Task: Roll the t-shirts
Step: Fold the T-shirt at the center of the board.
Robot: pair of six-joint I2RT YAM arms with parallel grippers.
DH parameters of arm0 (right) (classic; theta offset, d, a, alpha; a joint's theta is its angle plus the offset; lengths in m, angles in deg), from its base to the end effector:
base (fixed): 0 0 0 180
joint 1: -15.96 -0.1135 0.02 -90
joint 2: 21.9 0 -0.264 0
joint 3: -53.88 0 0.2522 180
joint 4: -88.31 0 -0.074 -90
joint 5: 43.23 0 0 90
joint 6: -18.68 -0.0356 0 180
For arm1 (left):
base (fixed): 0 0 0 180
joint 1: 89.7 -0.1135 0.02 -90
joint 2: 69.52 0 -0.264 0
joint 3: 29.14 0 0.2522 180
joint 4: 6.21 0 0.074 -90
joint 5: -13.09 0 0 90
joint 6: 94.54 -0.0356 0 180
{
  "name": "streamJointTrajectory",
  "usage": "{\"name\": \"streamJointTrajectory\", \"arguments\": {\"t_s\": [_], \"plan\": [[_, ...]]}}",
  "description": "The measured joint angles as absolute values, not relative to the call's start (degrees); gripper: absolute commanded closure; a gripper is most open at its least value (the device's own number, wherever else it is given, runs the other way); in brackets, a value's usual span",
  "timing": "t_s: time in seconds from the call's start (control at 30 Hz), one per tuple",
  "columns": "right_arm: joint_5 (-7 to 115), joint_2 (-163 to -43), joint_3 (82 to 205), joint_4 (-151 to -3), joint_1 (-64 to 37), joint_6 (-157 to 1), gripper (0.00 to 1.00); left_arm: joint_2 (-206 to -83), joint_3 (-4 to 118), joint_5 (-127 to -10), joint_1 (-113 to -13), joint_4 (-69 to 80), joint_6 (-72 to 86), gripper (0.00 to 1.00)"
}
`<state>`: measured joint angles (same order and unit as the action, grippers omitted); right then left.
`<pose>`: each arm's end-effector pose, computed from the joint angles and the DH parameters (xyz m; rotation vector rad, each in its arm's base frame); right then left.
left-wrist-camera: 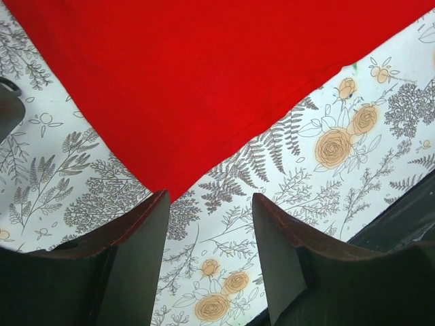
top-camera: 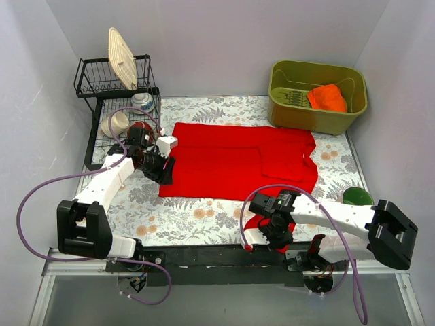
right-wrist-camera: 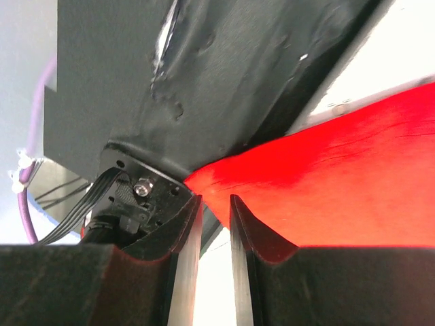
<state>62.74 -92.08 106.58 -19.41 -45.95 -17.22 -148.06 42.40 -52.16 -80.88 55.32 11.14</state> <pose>0.0721 0.1559 0.1779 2.6267 -1.6399 -0.4338 0.2515 -0.0541 0.2425 -0.0510 2.7853 -0.7088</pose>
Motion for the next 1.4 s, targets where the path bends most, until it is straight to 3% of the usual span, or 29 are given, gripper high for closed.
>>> {"name": "streamJointTrajectory", "arguments": {"t_s": [0.33,0.53,0.57,0.83,1.23,1.4], "plan": [[61.2,-94.7,104.9,-17.8,-47.5,-15.0,0.69,-148.0,42.3,-52.6,-84.3,53.5,11.7,0.49],[61.5,-98.0,104.9,-18.0,-48.8,-15.3,0.62,-147.6,40.9,-52.7,-84.8,53.2,11.3,0.49],[61.5,-98.3,104.9,-18.0,-49.0,-15.4,0.57,-147.6,40.5,-52.8,-84.8,53.1,11.2,0.49],[61.3,-101.3,105.2,-18.7,-49.4,-16.6,0.57,-147.6,39.5,-53.0,-85.1,52.4,10.9,0.49],[60.4,-104.6,106.7,-19.3,-49.6,-18.9,0.66,-147.6,38.9,-53.0,-85.4,51.9,10.9,0.49],[60.4,-105.4,106.9,-19.5,-49.7,-20.4,0.82,-147.6,38.4,-53.0,-85.5,51.9,11.1,0.49]]}}
